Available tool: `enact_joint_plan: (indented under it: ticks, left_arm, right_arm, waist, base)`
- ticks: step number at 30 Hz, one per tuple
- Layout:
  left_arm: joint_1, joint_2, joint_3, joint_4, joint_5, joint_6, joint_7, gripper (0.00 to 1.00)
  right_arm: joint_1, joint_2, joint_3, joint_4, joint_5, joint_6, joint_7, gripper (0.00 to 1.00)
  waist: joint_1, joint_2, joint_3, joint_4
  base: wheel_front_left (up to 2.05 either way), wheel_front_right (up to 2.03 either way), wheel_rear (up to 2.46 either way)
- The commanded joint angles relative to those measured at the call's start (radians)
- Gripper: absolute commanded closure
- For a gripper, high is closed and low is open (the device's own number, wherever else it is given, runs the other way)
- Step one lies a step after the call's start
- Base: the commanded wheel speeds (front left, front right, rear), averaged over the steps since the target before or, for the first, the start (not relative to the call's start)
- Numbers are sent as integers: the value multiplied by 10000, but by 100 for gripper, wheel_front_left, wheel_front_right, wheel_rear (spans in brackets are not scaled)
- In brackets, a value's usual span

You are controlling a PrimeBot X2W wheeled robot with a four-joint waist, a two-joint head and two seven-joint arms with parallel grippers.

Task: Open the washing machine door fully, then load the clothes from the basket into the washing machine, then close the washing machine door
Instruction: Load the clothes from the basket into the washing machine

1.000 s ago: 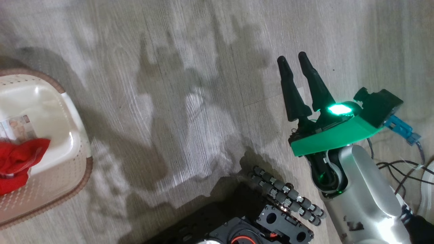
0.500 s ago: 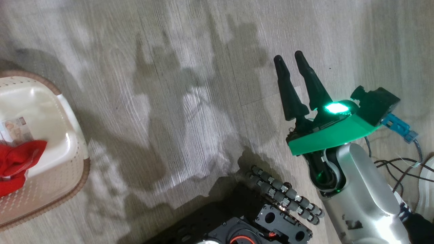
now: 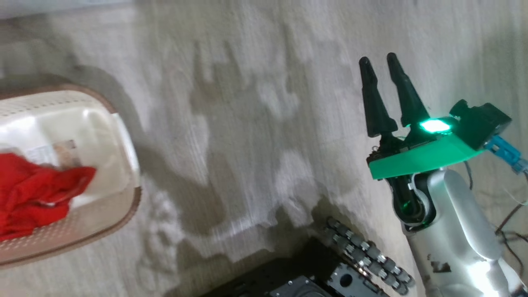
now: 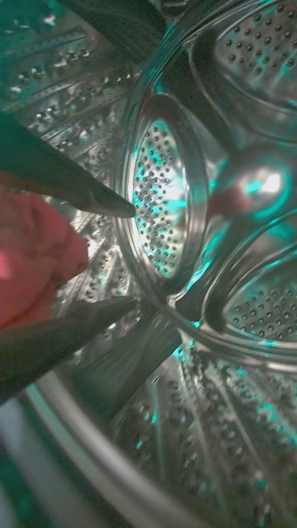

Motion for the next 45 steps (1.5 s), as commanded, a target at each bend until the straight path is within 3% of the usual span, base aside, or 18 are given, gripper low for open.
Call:
enact_joint_plan:
  ticks: [1,10,20,28,33,45]
  left_arm:
    - [62,206,103,-470,-96,3,-47,0]
    - [3144,-333,347,-2582,-811,-30,-48,0]
    - [8049,-1430,605,-6438,-942,867,-48,0]
    - [11129,-2491,834,-8325,-1018,1563,-49,0]
    - [12230,-3081,1373,-9531,-1095,1976,-49,0]
    - [12814,-3611,1721,-10303,-786,2018,-49,0]
  right_arm:
    - [316,-28,67,-269,-123,2,-92,0]
    - [824,-28,-509,-327,-955,2,-92,0]
    - [1593,-278,-936,-503,-1403,2,-92,0]
    - [1922,-482,-925,-561,-1404,2,-92,0]
    - [2065,-480,-967,-633,-1400,2,-92,0]
    - [2149,-382,-974,-620,-1359,2,-92,0]
  waist:
    - [0,-1,-409,387]
    - [0,-1,-1597,1303]
    - [0,-1,-2753,2319]
    - [0,-1,-3252,2525]
    - [0,-1,-3291,2583]
    - [0,-1,-3319,2600]
  base:
    - [0,0,0]
    - [0,0,0]
    - [0,0,0]
    - [0,0,0]
    - [0,0,0]
    - [0,0,0]
